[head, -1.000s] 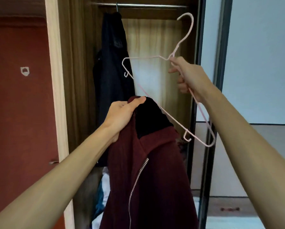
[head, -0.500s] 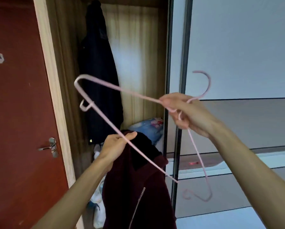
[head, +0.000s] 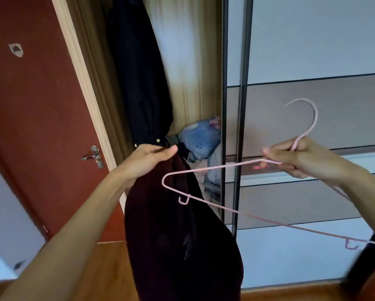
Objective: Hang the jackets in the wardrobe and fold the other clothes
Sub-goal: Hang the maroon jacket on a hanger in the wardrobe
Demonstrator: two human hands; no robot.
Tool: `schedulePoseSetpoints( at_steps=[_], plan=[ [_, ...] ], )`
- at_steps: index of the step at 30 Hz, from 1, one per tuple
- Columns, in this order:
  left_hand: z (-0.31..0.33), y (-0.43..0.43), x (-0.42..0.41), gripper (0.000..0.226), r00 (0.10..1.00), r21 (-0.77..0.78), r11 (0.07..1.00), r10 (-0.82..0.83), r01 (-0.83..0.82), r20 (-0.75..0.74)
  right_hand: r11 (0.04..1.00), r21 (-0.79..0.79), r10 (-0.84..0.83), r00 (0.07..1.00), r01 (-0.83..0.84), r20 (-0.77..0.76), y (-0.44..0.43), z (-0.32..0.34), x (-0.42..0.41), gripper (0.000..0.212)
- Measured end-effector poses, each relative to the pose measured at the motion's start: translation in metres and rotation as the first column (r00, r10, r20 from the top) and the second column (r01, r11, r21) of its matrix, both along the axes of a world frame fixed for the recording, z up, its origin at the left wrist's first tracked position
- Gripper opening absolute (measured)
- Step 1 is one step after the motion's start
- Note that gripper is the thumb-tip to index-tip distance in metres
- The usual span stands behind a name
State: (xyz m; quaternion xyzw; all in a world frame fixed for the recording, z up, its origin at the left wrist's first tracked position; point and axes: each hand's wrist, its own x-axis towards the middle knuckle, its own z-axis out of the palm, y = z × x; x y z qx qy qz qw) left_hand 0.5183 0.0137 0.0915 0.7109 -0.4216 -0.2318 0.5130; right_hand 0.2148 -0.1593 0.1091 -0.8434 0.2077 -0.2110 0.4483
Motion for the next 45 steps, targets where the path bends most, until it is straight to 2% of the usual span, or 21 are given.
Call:
schedulePoseSetpoints(
  at_steps=[2, 6, 9, 10, 12, 15, 18, 19, 23, 25, 28, 30, 33, 35, 37, 40, 43, 45],
  plan=[
    [-0.015, 0.0, -0.026, 0.043, 0.976, 0.141, 0.984, -0.133, 0.109, 0.174, 1.0, -0.001, 0.006, 0.998, -0.006, -0.065, 0.003, -0.014, -0.013, 0.042],
    [-0.033, 0.006, -0.048, 0.052, 0.965, 0.167, 0.98, -0.147, 0.112, 0.216, 0.999, 0.038, 0.023, 0.993, -0.019, -0.112, 0.015, -0.05, -0.03, 0.04],
    [-0.028, 0.014, -0.058, 0.065, 0.955, 0.19, 0.977, -0.146, 0.098, 0.259, 0.998, 0.028, 0.062, 0.992, -0.059, -0.112, 0.028, -0.082, -0.03, 0.049],
    [-0.025, 0.016, -0.065, 0.066, 0.954, 0.188, 0.977, -0.144, 0.096, 0.263, 0.998, 0.007, 0.059, 0.994, -0.059, -0.088, 0.035, -0.09, -0.027, 0.05],
    [-0.022, 0.016, -0.083, 0.053, 0.954, 0.161, 0.983, -0.134, 0.093, 0.268, 0.999, -0.017, 0.036, 0.999, -0.036, -0.005, 0.05, -0.1, -0.018, 0.042],
    [-0.02, 0.017, -0.098, 0.037, 0.95, 0.14, 0.987, -0.121, 0.083, 0.286, 0.999, -0.043, -0.025, 0.994, 0.03, 0.108, 0.062, -0.107, -0.006, 0.051],
    [-0.015, 0.02, -0.103, 0.055, 0.948, 0.123, 0.992, -0.068, 0.031, 0.311, 0.997, -0.072, 0.027, 0.997, -0.021, 0.073, 0.064, -0.102, -0.013, 0.053],
    [-0.013, 0.021, -0.102, 0.055, 0.95, 0.113, 0.994, -0.039, 0.004, 0.31, 0.994, -0.101, 0.039, 0.998, -0.034, 0.045, 0.062, -0.101, -0.018, 0.053],
    [-0.004, 0.031, -0.101, 0.029, 0.967, 0.116, 0.992, 0.027, -0.058, 0.253, 0.989, -0.136, -0.059, 0.998, 0.059, 0.007, 0.033, -0.105, -0.053, 0.057],
    [-0.003, 0.034, -0.102, 0.022, 0.966, 0.134, 0.99, 0.006, -0.042, 0.26, 0.982, -0.145, -0.12, 0.993, 0.119, -0.001, 0.016, -0.109, -0.073, 0.058],
    [-0.006, 0.027, -0.108, 0.025, 0.965, 0.152, 0.988, -0.017, -0.024, 0.26, 0.982, -0.147, -0.114, 0.993, 0.117, 0.026, 0.011, -0.112, -0.085, 0.052],
    [-0.01, 0.016, -0.124, 0.03, 0.967, 0.16, 0.987, -0.039, -0.002, 0.25, 0.981, -0.168, -0.085, 0.995, 0.094, 0.06, 0.021, -0.115, -0.076, 0.055],
    [-0.017, -0.005, -0.158, 0.028, 0.956, 0.174, 0.979, -0.148, 0.106, 0.255, 0.978, -0.198, -0.058, 0.996, 0.072, 0.073, 0.045, -0.132, -0.042, 0.045],
    [-0.019, -0.015, -0.181, 0.036, 0.928, 0.171, 0.967, -0.234, 0.19, 0.29, 0.984, -0.128, -0.109, 0.986, 0.125, 0.125, 0.056, -0.147, -0.019, 0.033],
    [-0.019, -0.017, -0.192, 0.046, 0.924, 0.136, 0.966, -0.251, 0.22, 0.289, 0.98, 0.002, -0.194, 0.953, 0.199, 0.232, 0.064, -0.159, -0.006, 0.024],
    [-0.011, -0.007, -0.198, 0.05, 0.94, 0.093, 0.975, -0.221, 0.204, 0.259, 0.961, 0.095, -0.276, 0.868, 0.26, 0.414, 0.068, -0.16, -0.003, 0.026],
    [-0.005, 0.012, -0.194, 0.061, 0.931, 0.237, 0.957, -0.23, 0.165, 0.283, 0.93, 0.2, -0.367, 0.767, 0.308, 0.526, 0.058, -0.154, -0.006, 0.035],
    [-0.01, 0.025, -0.187, 0.07, 0.876, 0.338, 0.94, -0.191, 0.034, 0.442, 0.906, 0.28, -0.422, 0.711, 0.316, 0.563, 0.049, -0.154, -0.008, 0.04]
  ],
)
